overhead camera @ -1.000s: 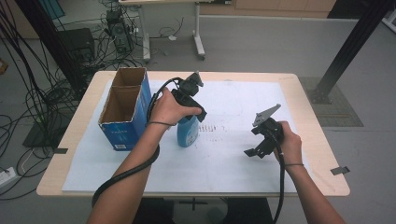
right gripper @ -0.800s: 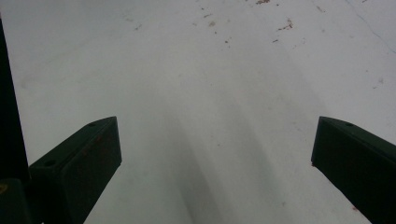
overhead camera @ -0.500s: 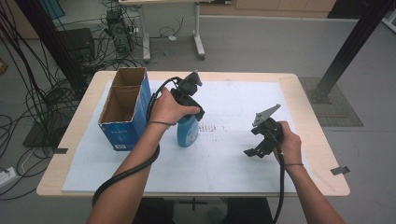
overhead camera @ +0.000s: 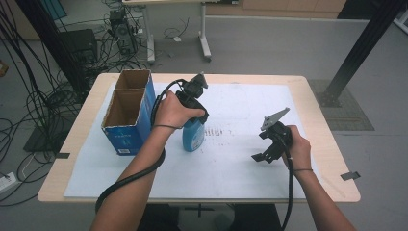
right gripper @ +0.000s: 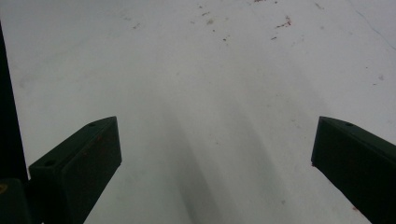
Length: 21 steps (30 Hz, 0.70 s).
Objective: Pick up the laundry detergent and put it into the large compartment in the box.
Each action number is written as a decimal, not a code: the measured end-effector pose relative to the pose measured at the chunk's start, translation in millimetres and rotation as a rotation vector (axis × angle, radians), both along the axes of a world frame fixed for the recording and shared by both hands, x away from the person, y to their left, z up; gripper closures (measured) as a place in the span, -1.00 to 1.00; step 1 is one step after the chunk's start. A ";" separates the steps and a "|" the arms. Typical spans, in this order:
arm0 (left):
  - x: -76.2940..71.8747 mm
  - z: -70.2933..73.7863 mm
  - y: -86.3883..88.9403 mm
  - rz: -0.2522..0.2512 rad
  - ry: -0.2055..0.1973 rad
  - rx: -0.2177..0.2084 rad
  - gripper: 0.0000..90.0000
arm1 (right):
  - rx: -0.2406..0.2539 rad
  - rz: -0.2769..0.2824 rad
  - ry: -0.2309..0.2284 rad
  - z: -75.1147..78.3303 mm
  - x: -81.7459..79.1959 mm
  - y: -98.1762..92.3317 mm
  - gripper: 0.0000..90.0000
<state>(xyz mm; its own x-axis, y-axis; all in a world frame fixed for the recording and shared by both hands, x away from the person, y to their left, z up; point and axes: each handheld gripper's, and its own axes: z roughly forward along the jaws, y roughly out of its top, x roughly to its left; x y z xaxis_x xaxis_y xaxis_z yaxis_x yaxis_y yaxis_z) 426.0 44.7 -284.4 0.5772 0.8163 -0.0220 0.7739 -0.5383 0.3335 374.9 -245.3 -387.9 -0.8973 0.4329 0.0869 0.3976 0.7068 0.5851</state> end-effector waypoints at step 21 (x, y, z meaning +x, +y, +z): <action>-0.9 0.5 -1.1 0.007 -0.006 0.007 -0.17 | 0.001 -0.006 0.004 -1.3 0.3 1.1 -0.97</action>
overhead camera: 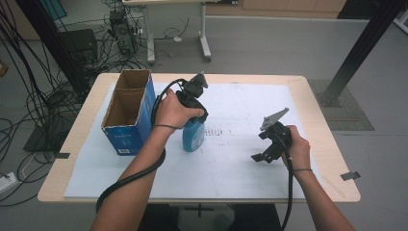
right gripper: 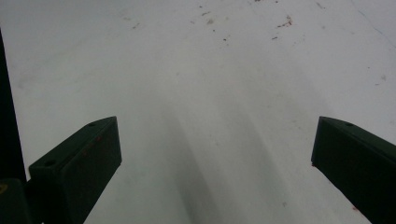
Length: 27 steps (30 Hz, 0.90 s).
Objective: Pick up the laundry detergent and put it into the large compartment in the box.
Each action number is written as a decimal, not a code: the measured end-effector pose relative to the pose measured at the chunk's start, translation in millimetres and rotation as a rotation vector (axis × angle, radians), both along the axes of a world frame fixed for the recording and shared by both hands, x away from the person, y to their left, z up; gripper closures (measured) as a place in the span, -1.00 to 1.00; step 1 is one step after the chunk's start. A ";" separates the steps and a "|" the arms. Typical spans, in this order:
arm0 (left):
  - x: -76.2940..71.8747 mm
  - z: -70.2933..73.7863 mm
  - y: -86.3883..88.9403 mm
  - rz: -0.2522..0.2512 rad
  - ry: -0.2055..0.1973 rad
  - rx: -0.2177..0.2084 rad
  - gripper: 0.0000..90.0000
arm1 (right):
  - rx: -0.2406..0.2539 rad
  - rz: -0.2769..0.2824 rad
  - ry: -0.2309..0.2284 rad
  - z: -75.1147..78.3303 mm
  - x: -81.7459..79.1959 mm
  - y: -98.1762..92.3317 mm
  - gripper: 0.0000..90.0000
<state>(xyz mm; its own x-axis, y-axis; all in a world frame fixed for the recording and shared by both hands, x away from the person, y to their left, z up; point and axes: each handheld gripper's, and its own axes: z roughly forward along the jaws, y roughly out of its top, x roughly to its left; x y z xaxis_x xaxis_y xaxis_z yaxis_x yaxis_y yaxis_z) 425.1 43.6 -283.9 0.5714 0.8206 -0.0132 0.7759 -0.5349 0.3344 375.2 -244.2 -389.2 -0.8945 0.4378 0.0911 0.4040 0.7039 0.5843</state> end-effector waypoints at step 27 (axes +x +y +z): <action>-1.0 -0.3 0.3 -0.008 -0.010 0.001 -0.17 | -0.008 0.013 -0.015 1.1 0.4 1.5 -0.97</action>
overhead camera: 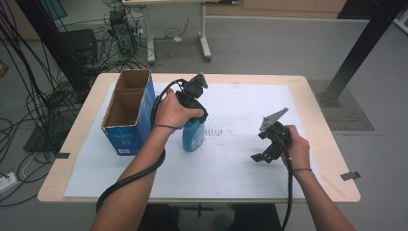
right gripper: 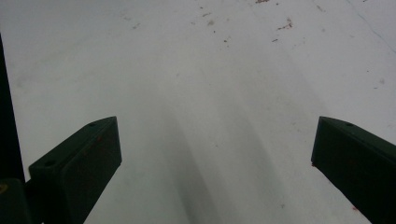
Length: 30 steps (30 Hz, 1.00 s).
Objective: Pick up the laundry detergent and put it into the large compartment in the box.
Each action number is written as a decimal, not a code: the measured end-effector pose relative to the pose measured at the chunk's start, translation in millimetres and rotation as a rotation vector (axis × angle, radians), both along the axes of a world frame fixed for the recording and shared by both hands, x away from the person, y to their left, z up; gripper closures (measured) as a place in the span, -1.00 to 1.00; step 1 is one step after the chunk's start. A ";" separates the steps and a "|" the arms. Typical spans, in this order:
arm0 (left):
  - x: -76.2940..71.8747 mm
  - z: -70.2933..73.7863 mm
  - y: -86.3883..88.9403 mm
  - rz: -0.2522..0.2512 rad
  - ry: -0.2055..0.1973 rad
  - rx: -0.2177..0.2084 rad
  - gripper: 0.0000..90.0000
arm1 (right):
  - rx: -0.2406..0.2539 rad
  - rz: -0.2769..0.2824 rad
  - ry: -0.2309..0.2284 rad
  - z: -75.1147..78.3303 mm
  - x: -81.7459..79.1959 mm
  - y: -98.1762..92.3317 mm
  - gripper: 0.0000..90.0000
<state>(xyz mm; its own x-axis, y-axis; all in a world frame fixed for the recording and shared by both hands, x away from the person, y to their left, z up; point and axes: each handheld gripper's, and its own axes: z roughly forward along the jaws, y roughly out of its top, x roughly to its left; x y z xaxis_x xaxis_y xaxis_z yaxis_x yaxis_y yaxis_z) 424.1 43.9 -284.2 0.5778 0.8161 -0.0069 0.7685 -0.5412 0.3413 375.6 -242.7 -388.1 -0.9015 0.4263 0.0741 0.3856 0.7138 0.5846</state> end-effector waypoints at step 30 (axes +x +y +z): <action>-0.9 0.1 -1.4 0.001 -0.002 0.011 -0.17 | -0.003 -0.003 -0.008 3.1 -1.7 -1.3 -0.97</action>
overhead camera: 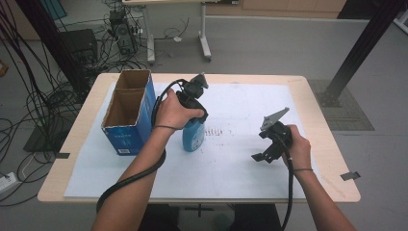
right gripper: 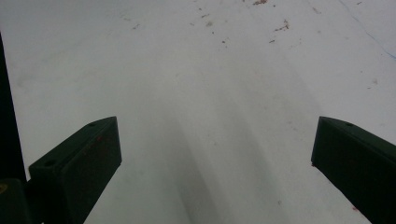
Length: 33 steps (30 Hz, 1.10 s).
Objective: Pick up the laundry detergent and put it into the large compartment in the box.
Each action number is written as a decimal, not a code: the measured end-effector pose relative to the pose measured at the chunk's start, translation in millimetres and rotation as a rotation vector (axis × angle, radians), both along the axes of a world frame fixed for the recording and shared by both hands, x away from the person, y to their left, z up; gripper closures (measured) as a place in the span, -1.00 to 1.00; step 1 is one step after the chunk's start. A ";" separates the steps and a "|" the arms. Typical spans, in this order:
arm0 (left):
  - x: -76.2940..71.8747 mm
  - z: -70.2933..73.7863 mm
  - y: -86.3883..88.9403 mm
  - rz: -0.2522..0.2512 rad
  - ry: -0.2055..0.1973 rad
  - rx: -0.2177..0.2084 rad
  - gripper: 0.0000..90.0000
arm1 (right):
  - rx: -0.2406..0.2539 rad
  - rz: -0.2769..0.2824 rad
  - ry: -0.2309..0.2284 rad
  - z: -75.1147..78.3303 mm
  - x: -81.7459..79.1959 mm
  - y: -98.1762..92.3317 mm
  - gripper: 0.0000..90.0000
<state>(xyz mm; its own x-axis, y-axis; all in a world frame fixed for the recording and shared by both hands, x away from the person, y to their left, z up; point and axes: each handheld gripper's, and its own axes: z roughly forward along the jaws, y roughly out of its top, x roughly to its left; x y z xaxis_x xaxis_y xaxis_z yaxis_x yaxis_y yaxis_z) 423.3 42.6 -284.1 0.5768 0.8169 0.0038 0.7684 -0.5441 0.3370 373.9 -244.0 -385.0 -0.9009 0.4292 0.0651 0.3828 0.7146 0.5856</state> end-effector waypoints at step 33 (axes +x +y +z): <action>-0.6 -0.4 0.8 0.004 -0.006 -0.005 -0.17 | 0.008 0.008 0.007 -2.3 1.0 2.4 -0.97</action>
<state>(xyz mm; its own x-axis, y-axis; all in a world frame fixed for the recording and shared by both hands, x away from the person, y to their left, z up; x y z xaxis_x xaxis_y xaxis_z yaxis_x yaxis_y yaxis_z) 422.7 43.4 -284.4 0.5737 0.8190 0.0032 0.7682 -0.5394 0.3449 374.9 -241.6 -387.3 -0.9038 0.4212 0.0751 0.3813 0.7132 0.5882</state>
